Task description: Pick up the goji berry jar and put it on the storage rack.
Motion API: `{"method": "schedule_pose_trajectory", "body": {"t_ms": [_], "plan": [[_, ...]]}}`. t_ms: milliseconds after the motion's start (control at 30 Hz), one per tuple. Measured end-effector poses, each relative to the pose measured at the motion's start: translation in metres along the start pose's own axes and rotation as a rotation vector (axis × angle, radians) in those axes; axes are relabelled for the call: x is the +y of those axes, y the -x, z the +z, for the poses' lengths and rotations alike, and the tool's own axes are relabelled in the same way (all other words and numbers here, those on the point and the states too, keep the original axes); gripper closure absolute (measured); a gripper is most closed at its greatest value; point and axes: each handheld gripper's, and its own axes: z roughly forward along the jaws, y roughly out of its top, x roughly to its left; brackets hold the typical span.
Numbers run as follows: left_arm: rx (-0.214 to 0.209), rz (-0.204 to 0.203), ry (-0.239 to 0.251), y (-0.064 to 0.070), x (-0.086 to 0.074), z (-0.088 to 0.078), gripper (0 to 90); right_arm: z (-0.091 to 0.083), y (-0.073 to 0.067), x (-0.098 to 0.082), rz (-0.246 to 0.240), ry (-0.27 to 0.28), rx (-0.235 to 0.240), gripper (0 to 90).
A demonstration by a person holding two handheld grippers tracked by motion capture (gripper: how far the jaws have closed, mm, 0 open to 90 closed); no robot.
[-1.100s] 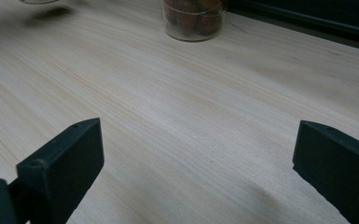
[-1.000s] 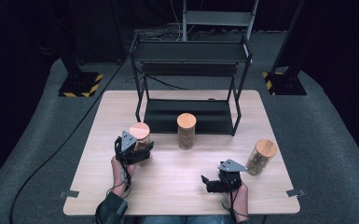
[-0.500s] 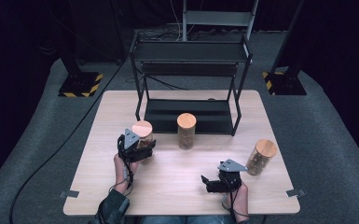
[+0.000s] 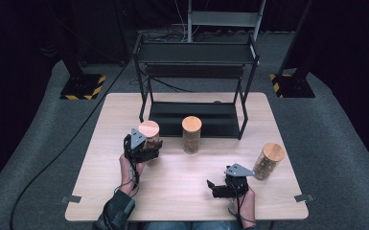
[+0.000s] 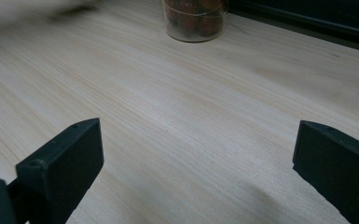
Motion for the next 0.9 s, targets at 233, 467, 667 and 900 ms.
{"method": "schedule_pose_trajectory", "body": {"t_ms": [233,467,667,900], "plan": [[-0.003,-0.001,0.003,0.000,0.004,0.005,24.5,0.000,0.000,0.000,0.000,0.002,-0.002,0.8],[-0.006,0.000,-0.006,-0.001,0.004,0.009,24.5,0.000,0.000,0.000,0.000,0.000,0.000,0.9],[-0.005,-0.006,-0.007,-0.002,0.005,0.012,24.5,0.000,0.000,0.000,0.001,0.002,0.000,0.9],[-0.006,-0.013,-0.004,-0.004,0.006,0.015,24.6,0.000,0.000,0.000,0.000,0.000,0.000,0.9]]}}
